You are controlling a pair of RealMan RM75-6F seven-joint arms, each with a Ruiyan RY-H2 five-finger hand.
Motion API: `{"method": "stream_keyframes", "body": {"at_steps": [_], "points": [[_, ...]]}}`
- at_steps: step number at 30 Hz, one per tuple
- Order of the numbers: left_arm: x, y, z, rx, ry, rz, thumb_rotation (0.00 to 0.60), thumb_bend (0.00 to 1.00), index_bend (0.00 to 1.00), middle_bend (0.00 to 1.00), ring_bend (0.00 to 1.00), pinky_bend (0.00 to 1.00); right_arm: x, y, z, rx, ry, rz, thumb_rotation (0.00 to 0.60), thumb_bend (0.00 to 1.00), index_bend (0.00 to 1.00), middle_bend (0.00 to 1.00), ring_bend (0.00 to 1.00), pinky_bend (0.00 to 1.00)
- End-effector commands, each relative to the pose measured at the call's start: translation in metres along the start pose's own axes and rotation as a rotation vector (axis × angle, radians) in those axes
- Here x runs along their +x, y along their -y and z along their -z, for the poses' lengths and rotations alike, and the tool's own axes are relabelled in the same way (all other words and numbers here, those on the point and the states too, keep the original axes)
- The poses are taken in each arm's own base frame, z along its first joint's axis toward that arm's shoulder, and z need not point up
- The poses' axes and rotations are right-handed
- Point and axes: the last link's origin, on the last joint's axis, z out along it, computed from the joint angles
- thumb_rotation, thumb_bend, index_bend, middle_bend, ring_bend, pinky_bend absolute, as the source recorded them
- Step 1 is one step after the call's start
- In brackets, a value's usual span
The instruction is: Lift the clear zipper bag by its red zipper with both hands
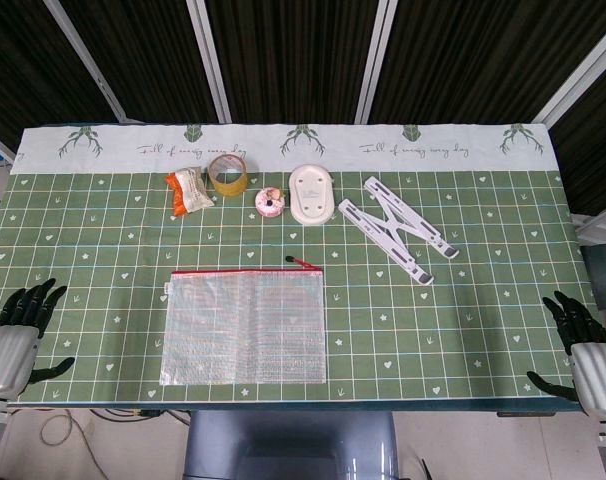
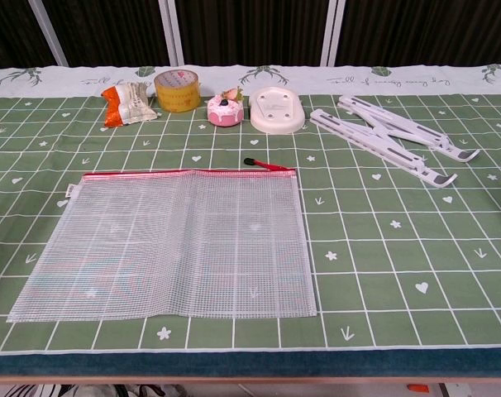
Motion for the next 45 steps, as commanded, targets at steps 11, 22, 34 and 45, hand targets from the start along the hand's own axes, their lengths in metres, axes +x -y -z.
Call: {"method": "stream_keyframes", "body": {"at_steps": [11, 22, 34, 45], "points": [[0.0, 0.0, 0.0, -0.003, 0.0, 0.0, 0.6, 0.09, 0.0, 0.0, 0.0, 0.0, 0.002, 0.002, -0.001, 0.02, -0.041, -0.02, 0.6, 0.18, 0.0, 0.0, 0.0, 0.21], [0.0, -0.005, -0.004, 0.001, -0.003, 0.001, 0.6, 0.09, 0.0, 0.0, 0.0, 0.0, 0.001, 0.0, -0.003, -0.008, -0.051, -0.023, 0.6, 0.18, 0.0, 0.0, 0.0, 0.21], [0.03, -0.078, -0.078, -0.125, -0.017, 0.006, 0.6, 0.09, 0.01, 0.0, 0.0, 0.0, 0.0, -0.001, -0.006, -0.025, -0.058, -0.013, 0.6, 0.18, 0.0, 0.0, 0.0, 0.21], [0.031, -0.167, -0.159, -0.228, 0.036, -0.084, 0.6, 0.18, 0.25, 0.03, 0.0, 0.0, 0.0, -0.002, -0.007, -0.047, -0.062, -0.026, 0.6, 0.18, 0.0, 0.0, 0.0, 0.21]]}}
